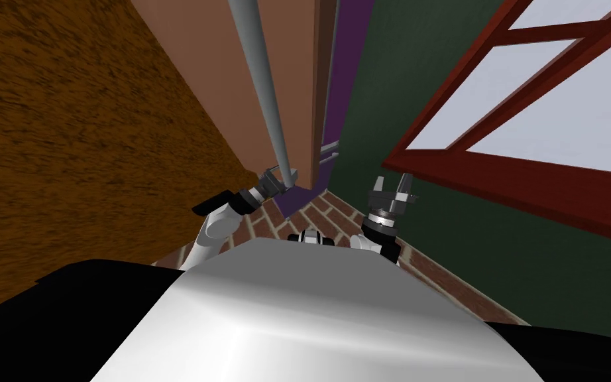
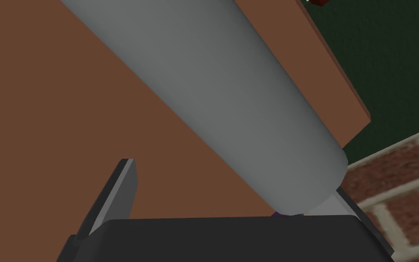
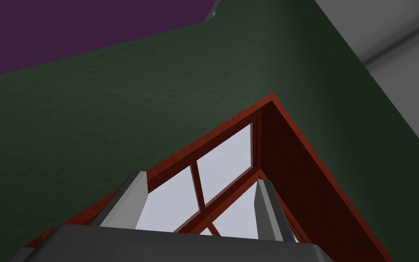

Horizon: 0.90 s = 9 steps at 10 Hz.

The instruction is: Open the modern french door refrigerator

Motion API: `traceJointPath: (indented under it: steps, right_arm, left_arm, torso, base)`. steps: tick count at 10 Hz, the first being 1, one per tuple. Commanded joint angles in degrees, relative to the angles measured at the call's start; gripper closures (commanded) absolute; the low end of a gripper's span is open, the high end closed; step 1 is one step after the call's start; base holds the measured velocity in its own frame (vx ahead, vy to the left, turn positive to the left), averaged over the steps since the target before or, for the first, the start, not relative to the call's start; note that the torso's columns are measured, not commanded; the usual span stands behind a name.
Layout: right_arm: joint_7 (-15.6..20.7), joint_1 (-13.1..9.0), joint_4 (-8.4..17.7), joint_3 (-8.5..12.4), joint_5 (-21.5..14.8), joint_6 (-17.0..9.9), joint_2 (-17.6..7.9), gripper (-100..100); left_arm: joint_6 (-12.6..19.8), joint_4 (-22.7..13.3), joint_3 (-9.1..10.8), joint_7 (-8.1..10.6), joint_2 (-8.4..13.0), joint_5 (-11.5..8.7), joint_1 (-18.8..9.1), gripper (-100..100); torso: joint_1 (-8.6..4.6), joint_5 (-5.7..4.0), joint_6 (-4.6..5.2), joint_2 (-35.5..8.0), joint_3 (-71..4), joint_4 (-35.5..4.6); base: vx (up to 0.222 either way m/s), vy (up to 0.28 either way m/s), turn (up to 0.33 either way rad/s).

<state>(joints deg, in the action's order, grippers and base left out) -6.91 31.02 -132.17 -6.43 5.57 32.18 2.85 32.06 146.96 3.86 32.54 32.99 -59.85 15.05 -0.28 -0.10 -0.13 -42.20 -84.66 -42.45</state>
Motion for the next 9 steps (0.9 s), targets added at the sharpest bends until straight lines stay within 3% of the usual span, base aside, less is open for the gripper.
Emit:
traceJointPath:
  steps: [1,4,6,8,9]
  right_arm:
    - [0.0,0.0,-0.01,-0.01,0.0,0.0,0.01,0]
    - [0.0,0.01,-0.02,-0.02,0.0,0.01,0.01,0]
    - [0.0,0.0,-0.01,-0.01,0.0,0.01,0.01,0]
    - [0.0,0.0,-0.01,-0.01,0.0,0.0,0.0,0]
    - [0.0,0.0,-0.01,-0.01,0.0,0.0,0.0,0]
  left_arm:
    - [0.8,0.49,2.75,1.36,2.02,-3.06,-0.68,-100]
    - [1.97,1.47,6.7,3.13,5.04,-7.5,-1.6,-100]
    - [1.97,1.47,6.7,3.13,5.04,-7.5,-1.6,-100]
    - [2.74,2.12,9.34,4.31,7.06,-10.45,-2.22,-100]
    - [2.74,2.12,9.34,4.31,7.06,-10.45,-2.22,-100]
  torso:
    - [-0.48,-0.2,0.21,0.48,-0.38,0.08]
    - [-0.03,-0.22,0.17,-0.17,-0.19,-0.43]
    - [0.44,-0.22,0.41,-0.72,-0.08,-0.72]
    - [0.35,-0.27,0.31,-0.57,-0.28,-0.82]
    - [0.23,-0.3,0.19,-0.53,-0.37,-0.88]
  base:
    - [0.036,-0.089,0.091]
    - [0.051,-0.086,0.074]
    - [0.011,-0.027,0.027]
    - [0.001,-0.015,0.052]
    - [0.018,-0.023,0.045]
